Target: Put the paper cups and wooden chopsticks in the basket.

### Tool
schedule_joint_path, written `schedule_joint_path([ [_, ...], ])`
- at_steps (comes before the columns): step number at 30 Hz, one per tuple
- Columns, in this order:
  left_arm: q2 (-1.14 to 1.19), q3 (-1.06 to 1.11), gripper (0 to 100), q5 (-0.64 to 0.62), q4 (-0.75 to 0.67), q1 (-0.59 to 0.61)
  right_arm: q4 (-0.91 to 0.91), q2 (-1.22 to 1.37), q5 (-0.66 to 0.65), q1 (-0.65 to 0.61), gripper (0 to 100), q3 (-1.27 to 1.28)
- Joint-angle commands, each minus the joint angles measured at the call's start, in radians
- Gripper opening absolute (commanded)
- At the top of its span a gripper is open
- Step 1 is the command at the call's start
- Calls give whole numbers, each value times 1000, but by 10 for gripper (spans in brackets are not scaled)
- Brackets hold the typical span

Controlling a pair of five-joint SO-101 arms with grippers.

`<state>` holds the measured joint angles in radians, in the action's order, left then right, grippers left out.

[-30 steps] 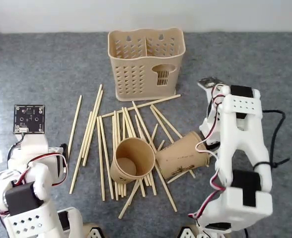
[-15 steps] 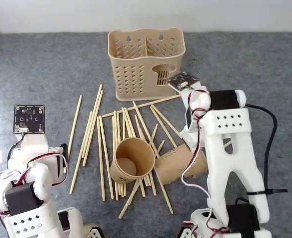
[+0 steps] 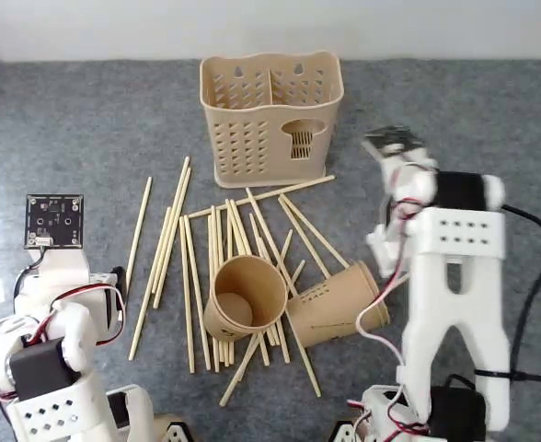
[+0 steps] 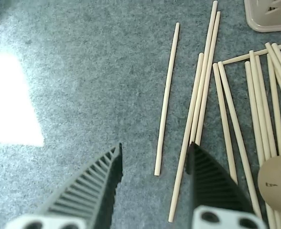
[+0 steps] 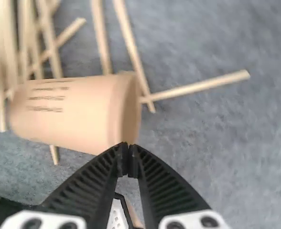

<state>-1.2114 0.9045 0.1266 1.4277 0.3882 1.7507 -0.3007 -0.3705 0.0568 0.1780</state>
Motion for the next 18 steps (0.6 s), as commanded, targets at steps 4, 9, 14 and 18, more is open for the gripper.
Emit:
schedule_joint_path([
  [4, 3, -5, 214, 3, -18, -2, -45, 7, -146, 56, 9, 121],
  [9, 3, -5, 214, 3, -17, 0, -257, 27, -152, 48, 9, 290],
  [14, 3, -5, 214, 3, -17, 0, -234, 22, -153, -15, 9, 350],
  [18, 3, -5, 214, 3, -17, 0, -111, -38, -153, -81, 9, 299],
])
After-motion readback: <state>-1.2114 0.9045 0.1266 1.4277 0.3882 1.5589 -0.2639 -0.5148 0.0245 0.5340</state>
